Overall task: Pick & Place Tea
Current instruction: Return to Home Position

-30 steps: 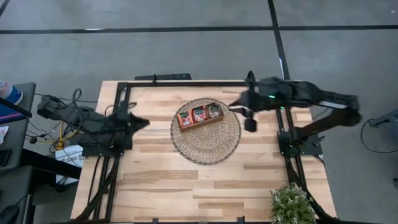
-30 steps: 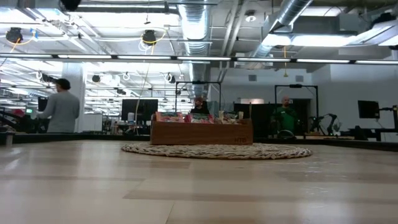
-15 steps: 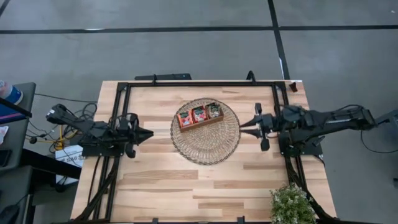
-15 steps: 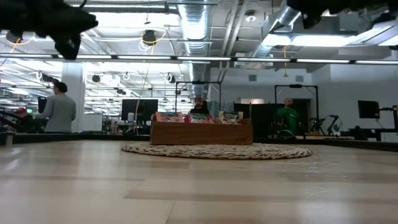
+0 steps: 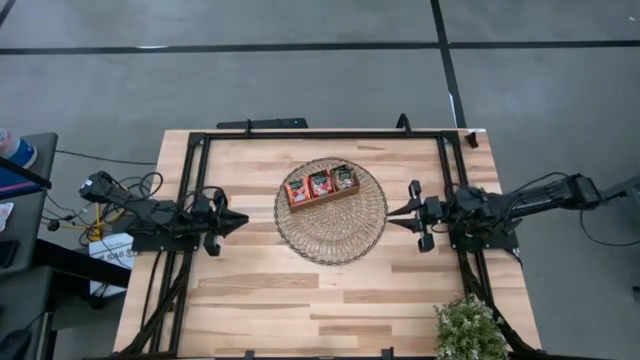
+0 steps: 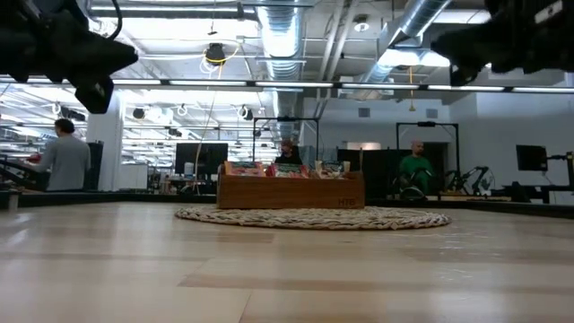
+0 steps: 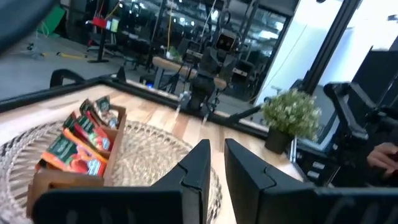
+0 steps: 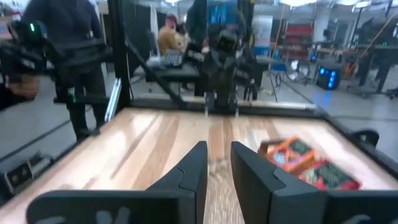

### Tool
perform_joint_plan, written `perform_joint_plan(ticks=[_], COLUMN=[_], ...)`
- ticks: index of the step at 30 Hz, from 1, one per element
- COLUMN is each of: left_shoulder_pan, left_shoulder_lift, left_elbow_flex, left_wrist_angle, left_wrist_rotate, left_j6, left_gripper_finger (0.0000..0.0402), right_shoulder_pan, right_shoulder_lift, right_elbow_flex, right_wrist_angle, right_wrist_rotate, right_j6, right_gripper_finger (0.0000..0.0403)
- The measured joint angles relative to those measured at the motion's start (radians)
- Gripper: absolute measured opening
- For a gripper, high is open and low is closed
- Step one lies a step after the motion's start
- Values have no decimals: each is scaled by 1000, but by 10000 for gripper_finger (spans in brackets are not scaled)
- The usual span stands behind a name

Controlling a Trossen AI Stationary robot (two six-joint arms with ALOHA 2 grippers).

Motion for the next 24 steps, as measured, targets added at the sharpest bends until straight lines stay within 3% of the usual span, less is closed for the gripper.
perform_joint_plan(ticks=[11, 16, 20, 24], left_shoulder_pan=[0, 0, 0, 0], left_shoulder_lift=[1, 1, 1, 1], left_elbow_flex=[-2, -2, -3, -3], left_wrist_angle=[-62, -59, -61, -74], left_wrist_rotate=[-18, -42, -126, -236], left_j6=[-10, -11, -28, -99], left_gripper_finger=[39, 39, 39, 39], right_shoulder_pan=[0, 10, 33, 35], right_shoulder_lift=[-16, -15, -14, -14], right_elbow_flex=[-159, -159, -160, -160], right_wrist_angle=[159, 146, 115, 74], right_wrist_rotate=[0, -8, -21, -19], right_j6=[1, 4, 26, 147], right_gripper_finger=[62, 62, 62, 62])
